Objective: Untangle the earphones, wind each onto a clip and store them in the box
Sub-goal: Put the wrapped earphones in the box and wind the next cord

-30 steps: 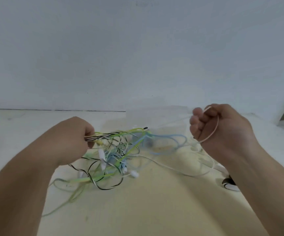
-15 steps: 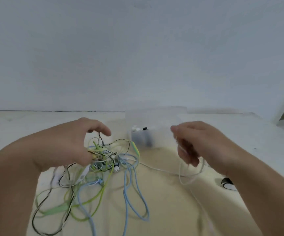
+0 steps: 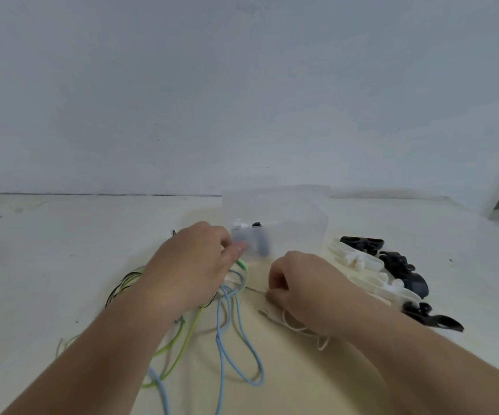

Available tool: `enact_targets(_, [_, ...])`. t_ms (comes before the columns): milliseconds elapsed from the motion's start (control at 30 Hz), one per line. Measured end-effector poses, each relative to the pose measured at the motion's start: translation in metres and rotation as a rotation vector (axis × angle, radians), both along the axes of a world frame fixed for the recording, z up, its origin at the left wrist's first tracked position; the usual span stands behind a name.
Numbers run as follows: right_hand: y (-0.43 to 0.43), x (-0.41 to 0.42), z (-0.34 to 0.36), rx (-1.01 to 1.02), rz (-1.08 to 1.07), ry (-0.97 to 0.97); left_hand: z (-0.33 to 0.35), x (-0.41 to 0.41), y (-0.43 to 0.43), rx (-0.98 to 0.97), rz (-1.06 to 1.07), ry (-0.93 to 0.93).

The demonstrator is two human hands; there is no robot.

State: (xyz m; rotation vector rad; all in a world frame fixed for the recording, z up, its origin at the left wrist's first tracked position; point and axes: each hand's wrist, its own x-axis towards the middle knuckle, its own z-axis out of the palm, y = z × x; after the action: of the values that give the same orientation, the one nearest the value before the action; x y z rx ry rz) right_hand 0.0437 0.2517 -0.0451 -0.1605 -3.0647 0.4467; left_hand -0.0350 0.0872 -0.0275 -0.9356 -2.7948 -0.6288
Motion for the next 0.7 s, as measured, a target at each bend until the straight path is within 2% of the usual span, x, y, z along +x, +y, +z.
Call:
enact_targets(100, [0.003,-0.004,0.0,0.036,-0.019,0.039,0.002,-0.004,-0.004,0.023,0.052,-0.053])
enact_targets(200, [0.015,-0.004,0.011,-0.118,-0.174,0.322,0.008,-0.008,-0.008,0.098,0.072,-0.109])
enact_targets(267, [0.025,-0.001,0.02,-0.283,-0.246,0.489,0.012,-0.007,-0.009,0.046,0.07,-0.125])
enact_targets(333, [0.032,0.003,0.027,-0.585,-0.283,0.575,0.012,-0.004,-0.011,-0.047,0.098,-0.115])
enact_targets(433, [0.032,0.009,0.039,-1.356,-0.128,0.562,0.012,-0.002,-0.013,-0.13,0.175,-0.07])
enact_targets(467, [0.031,0.011,0.043,-1.556,-0.054,0.521,0.012,-0.001,-0.014,-0.138,0.208,-0.048])
enact_targets(533, [0.03,0.014,0.048,-1.767,0.047,0.455,0.011,-0.002,-0.015,-0.136,0.277,0.021])
enact_targets(700, [0.036,0.016,0.054,-1.958,0.102,0.405,0.008,-0.008,-0.02,-0.008,0.399,0.13])
